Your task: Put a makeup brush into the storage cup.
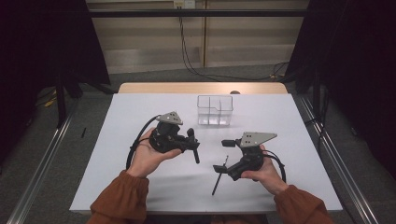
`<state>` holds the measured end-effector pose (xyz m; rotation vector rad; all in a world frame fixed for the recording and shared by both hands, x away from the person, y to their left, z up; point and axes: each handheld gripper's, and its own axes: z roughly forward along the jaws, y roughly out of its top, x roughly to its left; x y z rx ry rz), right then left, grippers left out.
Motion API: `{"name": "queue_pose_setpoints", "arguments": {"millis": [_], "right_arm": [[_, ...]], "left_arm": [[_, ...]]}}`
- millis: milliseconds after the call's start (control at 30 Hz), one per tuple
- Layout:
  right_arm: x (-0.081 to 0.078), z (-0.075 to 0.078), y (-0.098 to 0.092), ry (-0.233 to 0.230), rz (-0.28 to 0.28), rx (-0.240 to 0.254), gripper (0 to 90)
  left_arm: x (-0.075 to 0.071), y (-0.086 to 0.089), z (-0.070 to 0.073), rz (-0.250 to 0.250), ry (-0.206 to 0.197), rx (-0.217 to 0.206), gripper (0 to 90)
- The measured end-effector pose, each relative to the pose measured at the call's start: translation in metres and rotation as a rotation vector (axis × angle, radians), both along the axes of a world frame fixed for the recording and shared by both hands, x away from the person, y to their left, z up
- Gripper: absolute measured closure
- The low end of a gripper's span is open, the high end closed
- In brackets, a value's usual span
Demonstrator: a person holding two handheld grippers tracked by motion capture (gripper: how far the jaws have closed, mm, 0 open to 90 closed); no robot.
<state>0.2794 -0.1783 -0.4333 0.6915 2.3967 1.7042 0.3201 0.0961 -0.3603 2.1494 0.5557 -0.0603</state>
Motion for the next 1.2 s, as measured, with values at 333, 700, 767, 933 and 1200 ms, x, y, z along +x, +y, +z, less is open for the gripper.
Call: {"name": "queue_pose_setpoints", "arguments": {"millis": [333,700,767,933,1200], "right_arm": [[0.005,0.005,0.018,-0.013,0.040,0.006,13.6],[0.011,0.002,0.036,-0.006,0.091,-0.004,41.8],[0.010,0.001,0.037,-0.010,0.086,-0.002,49.8],[0.012,0.001,0.036,-0.001,0.083,0.017,61.6],[0.012,-0.001,0.039,-0.004,0.074,0.012,67.8]], "left_arm": [[-0.002,-0.006,-0.002,-0.006,0.006,-0.006,79.3],[-0.003,-0.008,-0.004,-0.006,0.013,-0.017,79.3],[-0.003,-0.009,-0.005,-0.005,0.016,-0.016,79.4],[-0.003,-0.010,-0.005,-0.006,0.014,-0.023,79.4],[-0.002,-0.011,-0.007,0.005,0.017,-0.027,79.4]]}}
